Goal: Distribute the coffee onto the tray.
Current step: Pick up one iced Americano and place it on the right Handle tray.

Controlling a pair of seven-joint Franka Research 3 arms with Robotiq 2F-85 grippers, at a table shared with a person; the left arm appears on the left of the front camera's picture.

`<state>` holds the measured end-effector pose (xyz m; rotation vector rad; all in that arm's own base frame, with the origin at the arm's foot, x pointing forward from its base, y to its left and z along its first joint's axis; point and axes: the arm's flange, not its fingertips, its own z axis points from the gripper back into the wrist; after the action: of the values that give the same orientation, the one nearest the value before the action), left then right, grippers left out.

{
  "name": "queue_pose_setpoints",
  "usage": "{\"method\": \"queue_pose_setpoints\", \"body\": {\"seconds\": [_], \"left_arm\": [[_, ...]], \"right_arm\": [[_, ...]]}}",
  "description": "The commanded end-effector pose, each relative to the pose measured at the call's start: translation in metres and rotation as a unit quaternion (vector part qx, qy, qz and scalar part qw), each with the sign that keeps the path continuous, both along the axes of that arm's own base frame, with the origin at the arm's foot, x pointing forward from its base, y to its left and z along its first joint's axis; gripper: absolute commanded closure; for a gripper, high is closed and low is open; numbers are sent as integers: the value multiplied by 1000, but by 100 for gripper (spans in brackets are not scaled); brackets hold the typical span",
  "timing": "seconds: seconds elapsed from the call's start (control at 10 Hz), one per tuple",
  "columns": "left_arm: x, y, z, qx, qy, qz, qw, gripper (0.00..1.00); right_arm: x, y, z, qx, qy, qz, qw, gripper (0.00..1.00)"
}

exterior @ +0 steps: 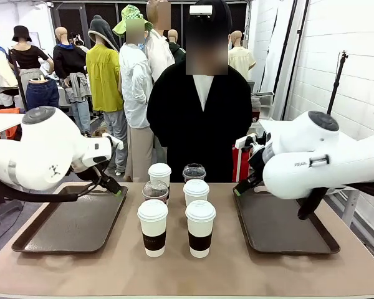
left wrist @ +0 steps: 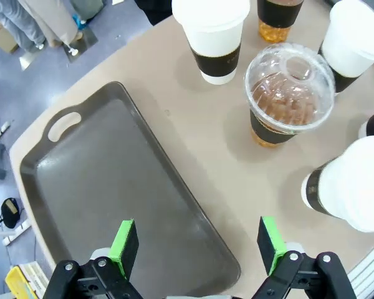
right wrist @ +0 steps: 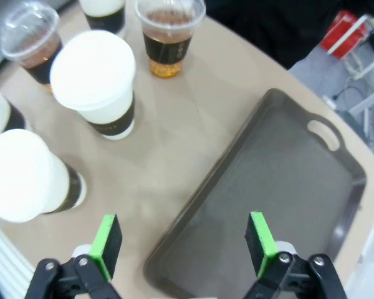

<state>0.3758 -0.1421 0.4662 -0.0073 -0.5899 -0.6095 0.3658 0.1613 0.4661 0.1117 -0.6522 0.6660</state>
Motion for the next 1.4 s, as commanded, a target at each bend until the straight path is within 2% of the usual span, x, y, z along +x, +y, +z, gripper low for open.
{"method": "queue_pose_setpoints", "body": {"seconds": [0.0, 0.5, 0.7, 0.9, 1.3], "left_arm": [[-12, 0, 19, 14, -8, 5, 1000, 0], [-16, 2, 23, 10, -6, 4, 1000, 0], [-24, 8, 35, -20, -15, -51, 998, 0], [-27, 18, 41, -34, -25, -78, 996, 0], [-25, 31, 36, -120, -40, -151, 980, 0]], "right_arm": [[-11, -13, 13, 2, 1, 33, 999, 0], [-12, -12, 17, 7, 4, 48, 999, 0], [-19, -25, 29, 29, -10, 75, 997, 0], [-28, -41, 41, 61, -24, 116, 991, 0], [-28, -62, 45, 121, -43, 168, 977, 0]]}}
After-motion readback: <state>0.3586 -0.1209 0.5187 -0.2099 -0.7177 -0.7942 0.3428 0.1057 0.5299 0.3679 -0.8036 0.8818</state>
